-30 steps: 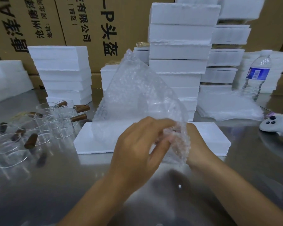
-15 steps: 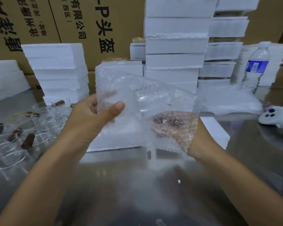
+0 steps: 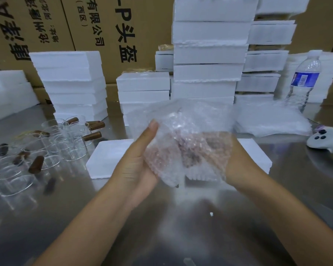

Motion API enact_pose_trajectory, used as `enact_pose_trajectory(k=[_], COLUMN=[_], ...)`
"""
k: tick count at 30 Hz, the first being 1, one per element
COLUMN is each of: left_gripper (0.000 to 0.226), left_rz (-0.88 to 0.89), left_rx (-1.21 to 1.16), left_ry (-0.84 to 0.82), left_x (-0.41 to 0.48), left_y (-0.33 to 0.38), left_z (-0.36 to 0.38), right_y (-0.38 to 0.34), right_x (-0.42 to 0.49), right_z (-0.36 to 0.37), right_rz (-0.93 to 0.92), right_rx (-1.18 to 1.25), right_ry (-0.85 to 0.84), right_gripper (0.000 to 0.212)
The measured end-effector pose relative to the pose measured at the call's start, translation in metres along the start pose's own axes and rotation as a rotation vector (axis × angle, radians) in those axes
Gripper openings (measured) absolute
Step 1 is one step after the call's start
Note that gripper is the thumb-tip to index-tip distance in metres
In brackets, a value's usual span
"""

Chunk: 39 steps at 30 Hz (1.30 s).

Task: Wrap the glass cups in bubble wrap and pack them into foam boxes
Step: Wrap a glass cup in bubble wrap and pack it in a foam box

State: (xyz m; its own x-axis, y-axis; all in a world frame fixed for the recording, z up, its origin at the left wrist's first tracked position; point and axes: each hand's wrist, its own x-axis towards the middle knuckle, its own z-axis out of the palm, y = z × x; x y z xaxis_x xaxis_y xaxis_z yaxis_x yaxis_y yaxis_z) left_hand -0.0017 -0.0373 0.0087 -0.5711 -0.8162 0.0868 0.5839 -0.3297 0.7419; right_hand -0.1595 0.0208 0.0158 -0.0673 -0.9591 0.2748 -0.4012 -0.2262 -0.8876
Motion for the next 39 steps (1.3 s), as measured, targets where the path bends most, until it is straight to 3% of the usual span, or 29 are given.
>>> enact_pose_trajectory(k=[3,6,8,11,13,16,19,22,26,32,37,39], left_gripper=[0.054,0.058,0.055,0.054,0.056,0.056,0.058,0.079,0.088,0.057,0.052,0.051], left_rz=[0.022,0.039,0.052,0.064,0.063,0.044,0.039,-0.001,-0.043,-0.042,-0.042,-0.012], left_rx=[-0.136,-0.236,-0.278,-0.316,-0.301,-0.261,-0.231,-0.231,-0.22,-0.054,-0.063,-0.129], left_ry=[0.051,0.083,0.085,0.078,0.086,0.101,0.031,-0.027,-0.047,-0.131,-0.132,-0.123], left_x=[0.002,0.004,0.006,0.006,0.006,0.007,0.006,0.005,0.004,0.002,0.002,0.002], left_y=[0.001,0.006,0.008,0.008,0.005,0.0,-0.004,-0.009,-0.019,-0.023,-0.024,-0.022], left_z=[-0.007,-0.013,-0.017,-0.022,-0.023,-0.022,-0.021,-0.018,-0.015,-0.014,-0.015,-0.015], right_y=[-0.008,0.0,0.005,0.009,0.01,0.008,0.004,-0.001,-0.011,-0.018,-0.014,-0.008], right_x=[0.008,0.012,0.011,0.007,0.008,0.011,0.013,0.014,0.008,0.003,0.006,0.007], right_z=[-0.002,-0.01,-0.016,-0.02,-0.02,-0.024,-0.031,-0.036,-0.037,-0.04,-0.033,-0.024], right_rz=[-0.038,-0.191,-0.294,-0.27,-0.281,-0.295,-0.313,-0.326,-0.349,-0.32,-0.302,-0.242], right_rx=[0.123,0.137,-0.001,-0.417,-0.48,-0.362,-0.183,-0.054,0.024,0.274,0.361,0.318], right_ry=[0.145,0.092,0.085,0.068,0.115,0.285,0.46,0.563,0.597,0.677,0.647,0.605], right_gripper=[0.063,0.074,0.065,0.047,0.026,0.001,0.002,0.013,0.016,0.007,0.006,0.032])
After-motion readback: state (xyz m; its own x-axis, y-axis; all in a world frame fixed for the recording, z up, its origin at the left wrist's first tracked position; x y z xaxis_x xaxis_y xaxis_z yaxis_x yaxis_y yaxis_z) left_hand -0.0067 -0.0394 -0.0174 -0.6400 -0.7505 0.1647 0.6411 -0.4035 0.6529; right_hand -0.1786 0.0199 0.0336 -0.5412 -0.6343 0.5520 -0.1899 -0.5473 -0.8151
